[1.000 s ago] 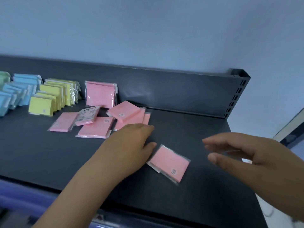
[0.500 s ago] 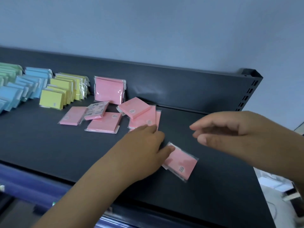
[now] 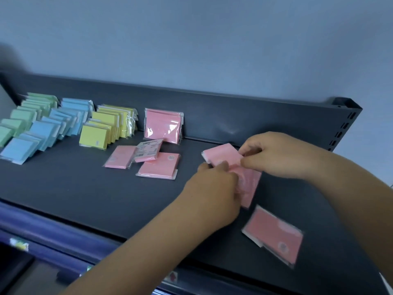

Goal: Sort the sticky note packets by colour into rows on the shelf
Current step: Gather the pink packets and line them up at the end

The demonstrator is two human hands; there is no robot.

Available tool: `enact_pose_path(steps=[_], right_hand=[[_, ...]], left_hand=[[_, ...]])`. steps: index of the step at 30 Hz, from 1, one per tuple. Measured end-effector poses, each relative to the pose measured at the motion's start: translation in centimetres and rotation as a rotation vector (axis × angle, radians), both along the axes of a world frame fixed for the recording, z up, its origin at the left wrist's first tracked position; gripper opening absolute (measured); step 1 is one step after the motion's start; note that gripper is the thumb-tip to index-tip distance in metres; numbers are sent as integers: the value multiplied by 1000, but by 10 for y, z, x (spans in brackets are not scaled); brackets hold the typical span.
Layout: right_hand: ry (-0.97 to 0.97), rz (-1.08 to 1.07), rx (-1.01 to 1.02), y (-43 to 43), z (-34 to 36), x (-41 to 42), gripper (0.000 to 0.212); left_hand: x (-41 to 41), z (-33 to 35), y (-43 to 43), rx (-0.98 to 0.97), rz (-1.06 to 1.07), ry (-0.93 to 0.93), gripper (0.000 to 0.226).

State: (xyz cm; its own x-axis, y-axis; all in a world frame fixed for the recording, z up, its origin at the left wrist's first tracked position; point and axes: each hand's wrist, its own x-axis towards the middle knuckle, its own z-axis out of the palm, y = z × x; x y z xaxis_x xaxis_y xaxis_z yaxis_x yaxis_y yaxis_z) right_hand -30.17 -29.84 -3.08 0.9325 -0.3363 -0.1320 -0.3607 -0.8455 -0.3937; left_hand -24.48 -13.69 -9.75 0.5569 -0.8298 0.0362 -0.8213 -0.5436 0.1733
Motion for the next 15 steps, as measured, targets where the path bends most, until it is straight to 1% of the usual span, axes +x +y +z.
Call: enact_pose_path(steps=[2,4,6,8,9,10,11,13,14,15], right_hand=[[87,12,-51,-2,-10,7,28],[137,9,-79,-3,-18,11,25],[150,-3,-103,-2,-22,13,21],[128,-50,-96,1,-24,16,28],[109,-88,-79,3,-24,18,33],[99,-118,-73,5,-24,18,38],[104,-133,-80,8,-24,19,40],[121,-146,-90,14,-24,19,37],[125,-155,-87,18,-23,18,34],[128,-167,-81,21,-23,18,32]], left_hand=[[1,-4,0,-5,-23,34,40],[6,0,3,-30,-39,88,29],[12,8,9,-61,-80,146,27],[17,17,21,-86,-93,202,26],[19,21,28,-110,-52,209,26],[23,25,34,-155,52,195,27],[29,29,43,-216,205,160,29],[50,35,64,-314,518,83,38],[62,36,74,-308,617,82,44],[72,34,82,-258,680,109,53]])
